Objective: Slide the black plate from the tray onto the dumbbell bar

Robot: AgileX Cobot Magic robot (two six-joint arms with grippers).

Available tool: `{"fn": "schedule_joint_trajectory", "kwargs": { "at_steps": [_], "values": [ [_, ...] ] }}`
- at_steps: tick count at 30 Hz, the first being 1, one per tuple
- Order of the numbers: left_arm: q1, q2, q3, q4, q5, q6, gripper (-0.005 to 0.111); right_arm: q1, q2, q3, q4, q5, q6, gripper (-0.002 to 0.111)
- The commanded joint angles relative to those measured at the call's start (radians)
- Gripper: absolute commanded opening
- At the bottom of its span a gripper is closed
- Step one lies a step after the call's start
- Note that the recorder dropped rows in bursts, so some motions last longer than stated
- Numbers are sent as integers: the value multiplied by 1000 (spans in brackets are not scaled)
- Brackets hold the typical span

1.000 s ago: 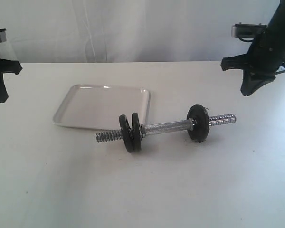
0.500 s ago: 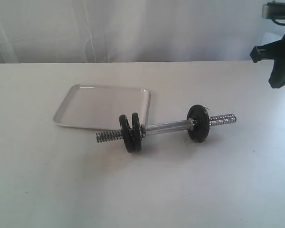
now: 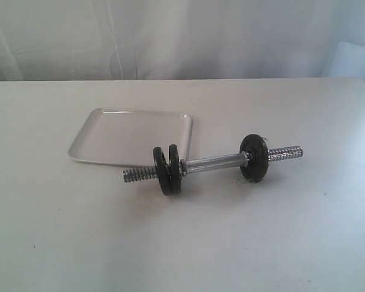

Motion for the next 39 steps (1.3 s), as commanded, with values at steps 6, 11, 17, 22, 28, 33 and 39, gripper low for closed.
{"fn": "schedule_joint_trajectory", "kwargs": {
  "at_steps": [6, 11, 17, 22, 28, 33, 39],
  "values": [
    [1, -390, 32, 56, 87, -28, 0, 2, -376, 65, -3, -20, -8, 0],
    [1, -571, 33, 65, 89, -28, 0, 2, -561, 65, -1, -20, -8, 0],
    [1, -778, 33, 71, 89, -28, 0, 2, -763, 68, -1, -2, -8, 0],
    [1, -925, 33, 71, 89, -28, 0, 2, -908, 68, -3, 52, -8, 0],
    [-9, -958, 50, 71, 89, -28, 0, 11, -1009, 69, -3, 82, -8, 0],
    [-23, -958, 101, 72, 89, -28, 0, 15, -1009, 160, -16, 19, -8, 0],
    [-23, -958, 308, 29, -100, -28, 0, 15, -1009, 385, -43, -228, -8, 0]
  ]
}}
